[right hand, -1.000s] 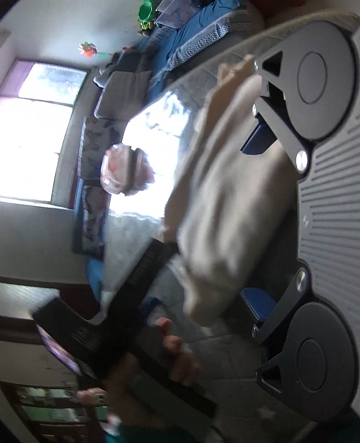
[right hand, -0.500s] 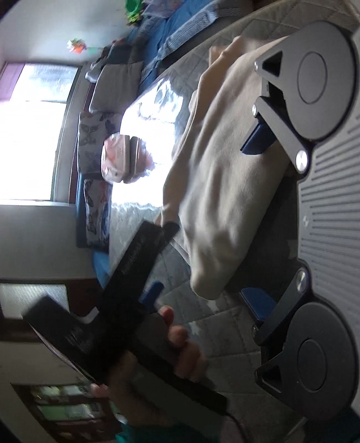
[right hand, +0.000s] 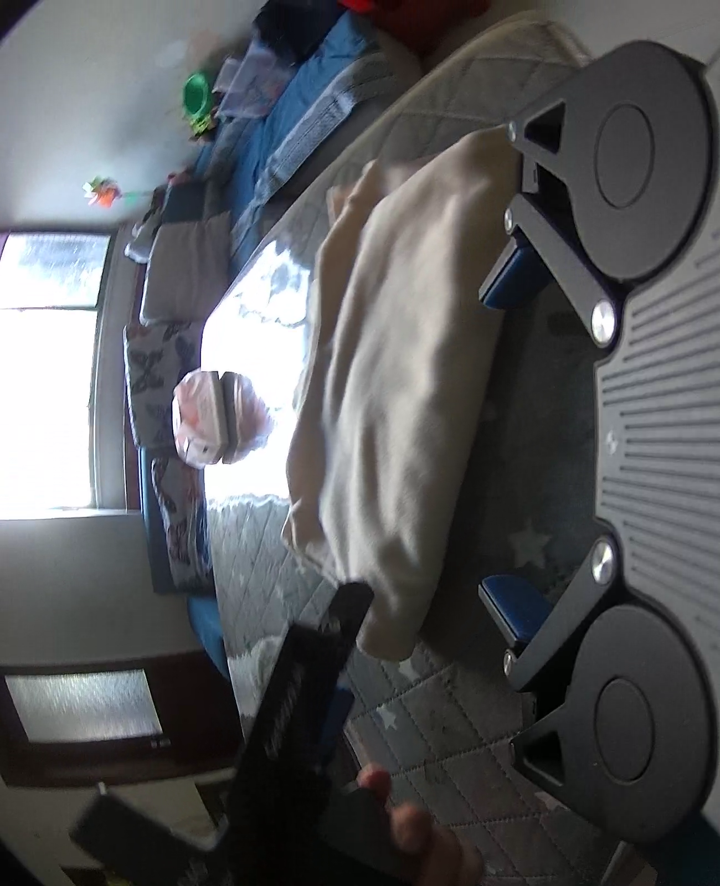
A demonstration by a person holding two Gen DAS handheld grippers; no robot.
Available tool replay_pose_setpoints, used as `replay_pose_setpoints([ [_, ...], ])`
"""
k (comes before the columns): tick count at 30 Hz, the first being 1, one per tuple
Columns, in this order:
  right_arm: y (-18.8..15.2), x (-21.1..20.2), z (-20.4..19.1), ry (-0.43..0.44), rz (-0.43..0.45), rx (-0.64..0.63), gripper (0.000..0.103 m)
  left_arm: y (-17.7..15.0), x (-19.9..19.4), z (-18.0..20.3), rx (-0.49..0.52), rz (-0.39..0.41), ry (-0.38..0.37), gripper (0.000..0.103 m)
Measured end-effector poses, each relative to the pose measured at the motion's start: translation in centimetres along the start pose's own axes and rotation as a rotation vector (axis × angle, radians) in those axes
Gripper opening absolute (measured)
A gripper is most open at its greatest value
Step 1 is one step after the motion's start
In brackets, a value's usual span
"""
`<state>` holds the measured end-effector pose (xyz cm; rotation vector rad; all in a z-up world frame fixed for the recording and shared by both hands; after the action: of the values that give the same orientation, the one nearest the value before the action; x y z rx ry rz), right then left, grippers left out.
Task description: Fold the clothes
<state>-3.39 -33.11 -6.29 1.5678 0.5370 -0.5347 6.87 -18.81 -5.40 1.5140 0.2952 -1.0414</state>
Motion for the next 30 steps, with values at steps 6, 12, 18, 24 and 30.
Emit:
replay_pose_setpoints([
  [6,-0.9,-0.4,0.9,-0.045,-0.02,0.06,0.103,-2.0,-0.9,0.6,0.007,-0.024,-0.006,0.103],
  [12,-1.2,-0.9,1.0,-0.069,-0.026,0.067,0.103,-3.5,-1.6,1.2,0.016,-0.041,-0.018,0.103],
  [18,-1.3,-1.2,1.0,-0.08,-0.022,0.079,0.103,-4.2,-2.5,1.6,0.031,-0.035,-0.024,0.103],
  [24,-1.3,-1.5,0.9,-0.091,-0.022,0.077,0.103,-4.9,-2.8,1.8,0.035,-0.039,-0.024,0.103],
  [30,-1.3,-1.6,0.9,-0.102,-0.025,0.077,0.103,-5.5,-2.9,1.9,0.03,-0.048,-0.026,0.103],
])
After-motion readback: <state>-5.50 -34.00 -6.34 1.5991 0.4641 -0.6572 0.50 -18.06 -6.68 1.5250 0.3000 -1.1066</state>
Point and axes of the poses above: each gripper's, at about its wrist camera, not at the fingertips, and x roughly the way its jaws point, z to its right, y to its top, the point moved 9 cm from there along x, roughly the way its jaws point, and after that the axes turned 2 degrees about x, right-handed, at the moved point
